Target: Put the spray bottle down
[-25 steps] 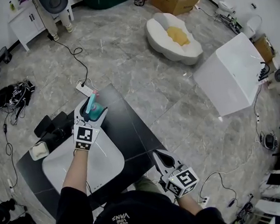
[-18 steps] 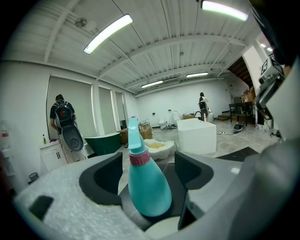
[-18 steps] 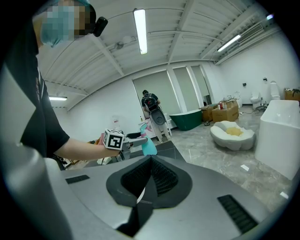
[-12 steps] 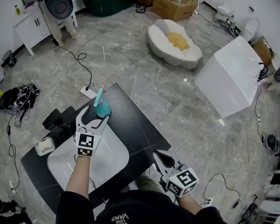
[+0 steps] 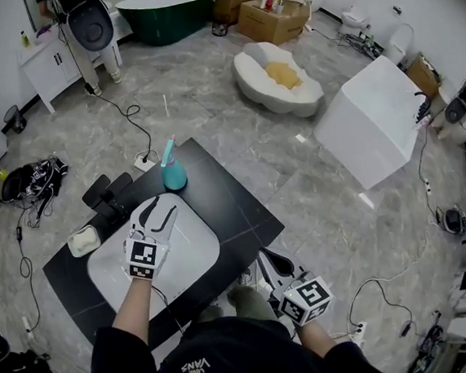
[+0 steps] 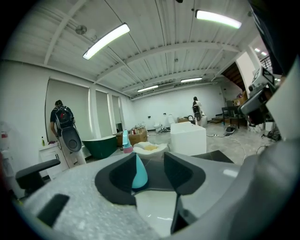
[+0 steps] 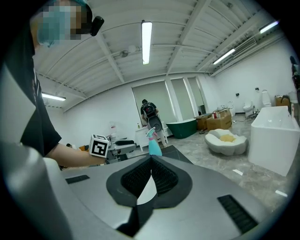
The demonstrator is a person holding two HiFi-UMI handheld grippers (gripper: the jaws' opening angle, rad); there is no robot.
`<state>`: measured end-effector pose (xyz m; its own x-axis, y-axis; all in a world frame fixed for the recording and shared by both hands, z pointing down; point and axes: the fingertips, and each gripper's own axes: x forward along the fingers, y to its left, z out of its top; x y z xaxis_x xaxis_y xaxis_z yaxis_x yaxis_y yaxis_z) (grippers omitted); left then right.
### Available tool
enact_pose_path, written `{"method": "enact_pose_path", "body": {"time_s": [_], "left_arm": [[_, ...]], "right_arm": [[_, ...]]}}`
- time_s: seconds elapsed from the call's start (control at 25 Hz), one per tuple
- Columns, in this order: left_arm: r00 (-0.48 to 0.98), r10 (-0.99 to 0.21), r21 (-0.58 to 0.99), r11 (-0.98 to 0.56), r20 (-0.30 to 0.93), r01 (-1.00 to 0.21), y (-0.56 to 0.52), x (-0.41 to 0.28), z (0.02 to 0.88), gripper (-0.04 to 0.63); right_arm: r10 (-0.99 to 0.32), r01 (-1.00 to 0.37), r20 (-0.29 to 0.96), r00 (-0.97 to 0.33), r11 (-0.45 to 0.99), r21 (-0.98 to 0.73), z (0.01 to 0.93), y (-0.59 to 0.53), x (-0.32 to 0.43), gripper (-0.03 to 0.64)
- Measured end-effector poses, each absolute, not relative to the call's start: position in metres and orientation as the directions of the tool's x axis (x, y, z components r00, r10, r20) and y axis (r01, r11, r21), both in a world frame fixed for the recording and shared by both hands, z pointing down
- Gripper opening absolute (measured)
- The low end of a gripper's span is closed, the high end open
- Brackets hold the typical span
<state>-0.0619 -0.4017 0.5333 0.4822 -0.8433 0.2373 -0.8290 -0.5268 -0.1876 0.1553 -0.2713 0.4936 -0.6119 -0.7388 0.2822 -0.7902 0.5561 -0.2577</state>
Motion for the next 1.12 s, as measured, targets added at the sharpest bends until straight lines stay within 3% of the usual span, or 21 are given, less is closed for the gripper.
{"method": "enact_pose_path", "body": {"time_s": [0.2,0.44,1.12], "left_arm": [[0.476,-0.848,-0.182,-0.520,0.234,-0.835,-0.355,-0.059,0.528,0.101],[0.425,-0.876,-0.179,-0.467,0.229,-0.866,-0.304,-0.048,0.511,0.034],[0.270,-0.946,-0.167,-0.299,0.179,-0.939,-0.122,0.018,0.477,0.020]], "right_arm": [[-0.741,-0.787,0.269,-0.615,0.560,-0.257,0.492,-0.243,0.162,0.008],[-0.709,-0.755,0.263,-0.654,0.597,-0.270,0.489,-0.215,0.179,0.008],[-0.608,-0.644,0.211,-0.765,0.728,-0.237,0.477,-0.113,0.233,0.008]]}}
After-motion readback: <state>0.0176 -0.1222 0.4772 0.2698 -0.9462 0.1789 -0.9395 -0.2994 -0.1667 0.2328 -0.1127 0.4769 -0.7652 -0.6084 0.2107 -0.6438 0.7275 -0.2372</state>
